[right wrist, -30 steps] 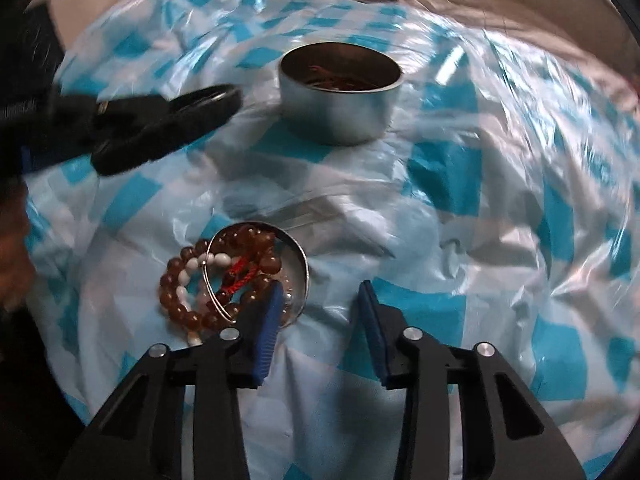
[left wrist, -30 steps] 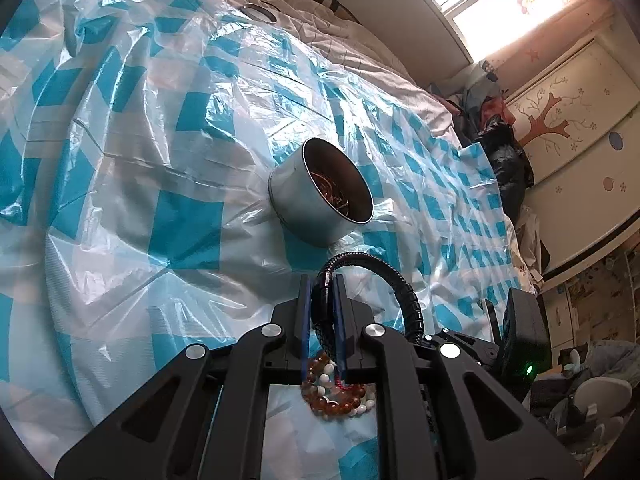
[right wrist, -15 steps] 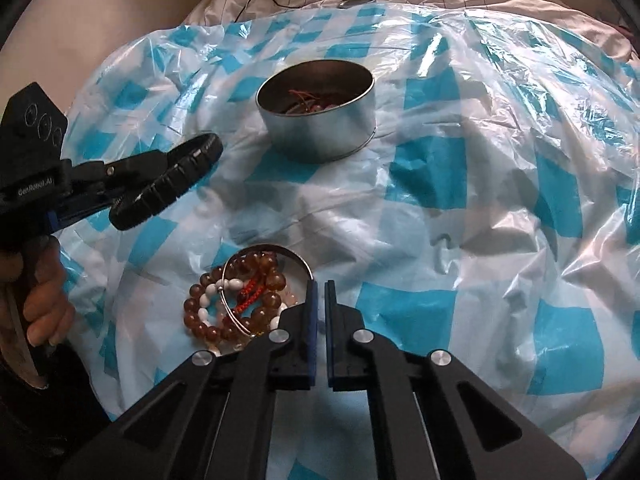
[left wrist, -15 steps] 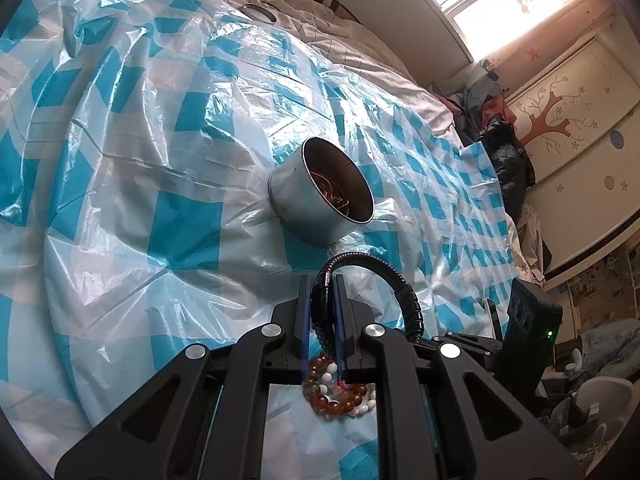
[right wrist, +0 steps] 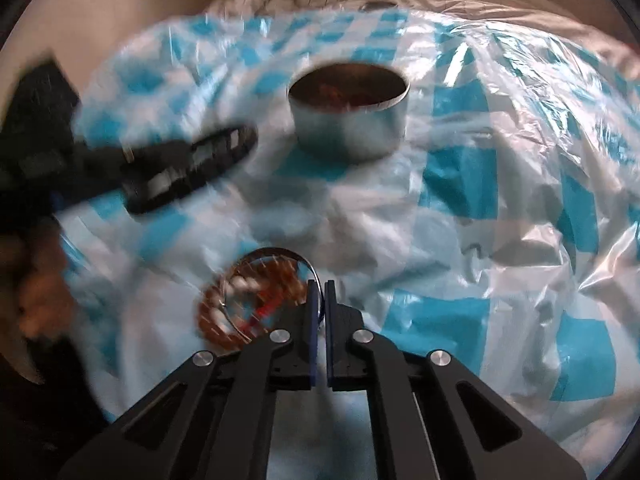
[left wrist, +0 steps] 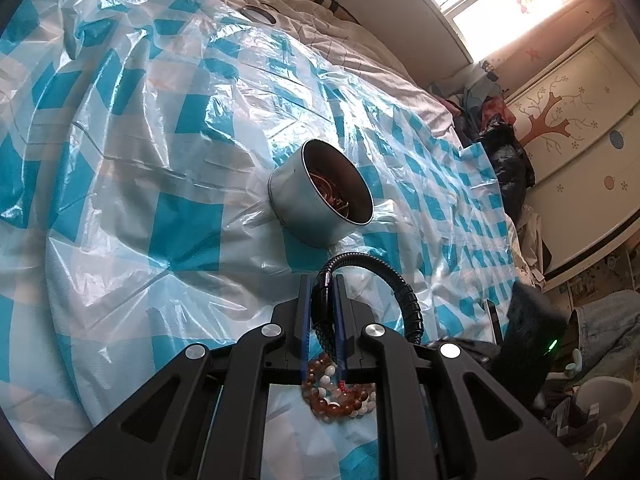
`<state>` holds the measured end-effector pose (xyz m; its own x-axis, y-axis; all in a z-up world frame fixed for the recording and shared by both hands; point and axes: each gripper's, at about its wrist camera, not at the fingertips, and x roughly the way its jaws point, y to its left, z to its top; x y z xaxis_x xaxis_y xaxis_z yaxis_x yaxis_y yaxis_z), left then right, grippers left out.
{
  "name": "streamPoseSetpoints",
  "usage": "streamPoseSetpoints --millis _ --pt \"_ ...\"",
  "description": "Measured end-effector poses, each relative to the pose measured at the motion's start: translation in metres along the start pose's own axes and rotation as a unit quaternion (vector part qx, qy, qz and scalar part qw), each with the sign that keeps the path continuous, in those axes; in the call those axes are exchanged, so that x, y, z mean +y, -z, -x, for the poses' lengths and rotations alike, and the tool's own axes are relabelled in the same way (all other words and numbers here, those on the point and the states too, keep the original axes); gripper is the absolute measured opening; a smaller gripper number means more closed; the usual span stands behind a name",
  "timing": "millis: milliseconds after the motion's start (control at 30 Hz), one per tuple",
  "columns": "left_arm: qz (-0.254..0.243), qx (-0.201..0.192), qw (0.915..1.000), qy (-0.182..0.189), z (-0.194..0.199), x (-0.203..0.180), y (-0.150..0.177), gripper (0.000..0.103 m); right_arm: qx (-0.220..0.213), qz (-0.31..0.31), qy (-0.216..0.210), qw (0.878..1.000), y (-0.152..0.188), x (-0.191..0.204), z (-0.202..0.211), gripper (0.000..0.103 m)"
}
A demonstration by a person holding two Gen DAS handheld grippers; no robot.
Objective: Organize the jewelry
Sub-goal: 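Carry the silver bangle and black bracelet over the tin with both tools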
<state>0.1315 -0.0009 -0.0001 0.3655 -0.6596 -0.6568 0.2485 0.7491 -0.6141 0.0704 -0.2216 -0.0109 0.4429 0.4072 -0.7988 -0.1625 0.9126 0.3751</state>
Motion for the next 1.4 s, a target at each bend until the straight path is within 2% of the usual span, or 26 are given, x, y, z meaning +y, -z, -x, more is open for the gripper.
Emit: streamPoseSetpoints --millis 100,200,433,567,667,900,1400 --pt "-0.001 -0.002 1.0000 -0.001 0.000 0.000 -0.001 0.009 -0.024 -0.046 -0.037 0.998 -0.003 -0.019 0.016 0.003" --pt "-0.001 -0.002 1.0000 -0.002 0.000 0.000 -0.001 0.009 -0.044 -0.083 -0.056 0.994 -0.007 -0.035 0.026 0.003" --pt "-0.020 -0.008 0.9995 -0.024 -0.003 -0.006 -0.003 0.009 -0.092 -0.088 -0.017 0.992 -0.017 -0.041 0.041 0.003" --pt "-0.031 -0.020 0.9986 -0.037 -0.004 -0.012 -0.004 0.009 -0.111 -0.087 -0.020 0.990 -0.022 -0.041 0.046 0.003" --pt "-0.047 -0.031 0.9968 -0.057 -0.004 -0.019 -0.005 0.009 -0.112 -0.097 -0.026 0.989 -0.021 -0.048 0.045 0.004" --pt "-0.073 -0.040 0.9922 -0.093 -0.010 -0.029 -0.006 0.009 -0.115 -0.078 -0.008 0.990 -0.023 -0.046 0.037 0.004" --pt "-0.111 -0.063 0.9807 -0.148 -0.010 -0.041 -0.006 0.009 -0.113 -0.077 -0.009 0.991 -0.026 -0.048 0.021 0.004"
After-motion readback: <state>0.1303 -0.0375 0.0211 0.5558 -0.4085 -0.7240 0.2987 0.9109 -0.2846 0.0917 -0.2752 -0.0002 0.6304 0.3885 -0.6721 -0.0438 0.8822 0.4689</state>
